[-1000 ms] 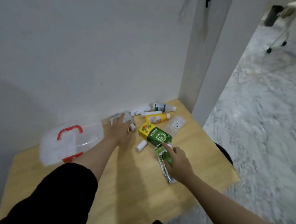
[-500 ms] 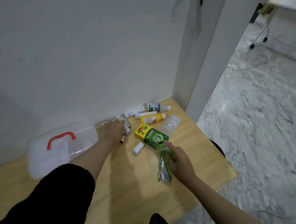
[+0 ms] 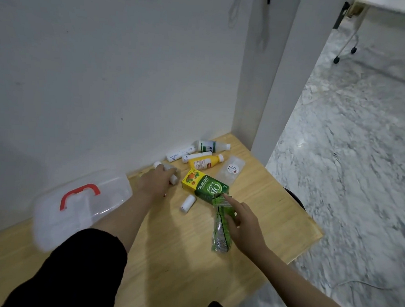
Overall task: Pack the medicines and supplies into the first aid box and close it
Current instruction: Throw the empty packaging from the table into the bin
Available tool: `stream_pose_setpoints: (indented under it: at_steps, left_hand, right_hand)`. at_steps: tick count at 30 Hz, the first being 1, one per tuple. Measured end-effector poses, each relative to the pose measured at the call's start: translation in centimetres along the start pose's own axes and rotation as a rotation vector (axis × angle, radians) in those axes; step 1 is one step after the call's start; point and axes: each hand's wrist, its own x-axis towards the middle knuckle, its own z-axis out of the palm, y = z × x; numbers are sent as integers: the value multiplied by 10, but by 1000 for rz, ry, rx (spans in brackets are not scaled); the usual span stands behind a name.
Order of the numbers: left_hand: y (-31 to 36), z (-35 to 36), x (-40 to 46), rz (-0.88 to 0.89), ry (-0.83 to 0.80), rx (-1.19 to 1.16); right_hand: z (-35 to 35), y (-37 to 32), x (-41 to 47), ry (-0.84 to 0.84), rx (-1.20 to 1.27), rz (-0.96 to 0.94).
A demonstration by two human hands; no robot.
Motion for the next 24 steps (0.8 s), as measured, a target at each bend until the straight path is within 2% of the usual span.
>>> stream_pose_setpoints:
  at_steps: [6, 9, 12, 17, 21, 24]
  left_hand:
    - [-2, -9, -2, 10, 30, 52]
    - [-1, -20, -4, 26, 99, 39]
    - [-3, -29, -6, 66, 221, -108]
    - [3, -60, 3, 129, 604, -379]
    - [22, -90, 15, 164, 729, -460]
    - [52, -100, 31, 137, 727, -604]
  right_hand:
    - [1, -4, 0, 56, 34, -6]
    - [1, -10, 4, 69, 47, -22]
    - [-1, -18, 13, 127, 36, -31]
    - [-12, -23, 38, 276, 130, 24]
    - [-32, -23, 64, 323, 241, 83]
    - [-52, -8, 85, 341, 294, 115]
